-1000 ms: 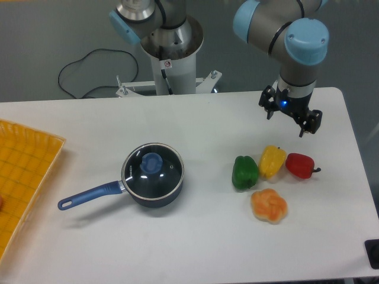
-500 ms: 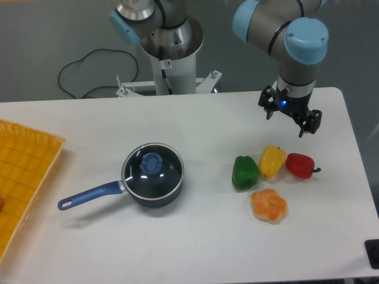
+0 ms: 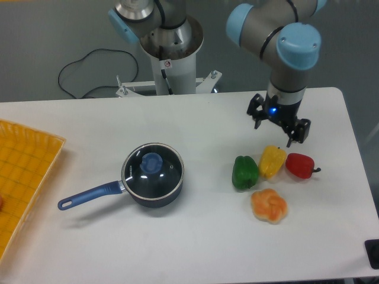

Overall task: Open the lid
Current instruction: 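Move the gripper over the saucepan and lower toward the blue lid knob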

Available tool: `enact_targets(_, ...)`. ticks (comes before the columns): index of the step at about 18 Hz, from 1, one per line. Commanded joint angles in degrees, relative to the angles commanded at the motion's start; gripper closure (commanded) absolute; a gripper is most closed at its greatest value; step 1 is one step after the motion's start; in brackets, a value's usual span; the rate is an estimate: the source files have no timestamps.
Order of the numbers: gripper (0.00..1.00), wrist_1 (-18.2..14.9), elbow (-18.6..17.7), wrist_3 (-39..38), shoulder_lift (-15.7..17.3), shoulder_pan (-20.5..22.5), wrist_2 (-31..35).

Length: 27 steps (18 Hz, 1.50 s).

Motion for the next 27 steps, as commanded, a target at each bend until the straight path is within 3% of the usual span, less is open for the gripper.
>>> enact_targets(2,0.00,0.3,0.0,-4.6,-0.2,-2.4,0.2)
enact_targets(11,0.00,1.2,-3.0,-11.1,1.9,-9.1,3.2)
enact_targets(21,0.00,1.3,-8.6,-12.8,5.4,-21.4,3.7)
enact_targets(27,0.00,1.3,-9.8,-13.4,6.9,-24.2,3.5)
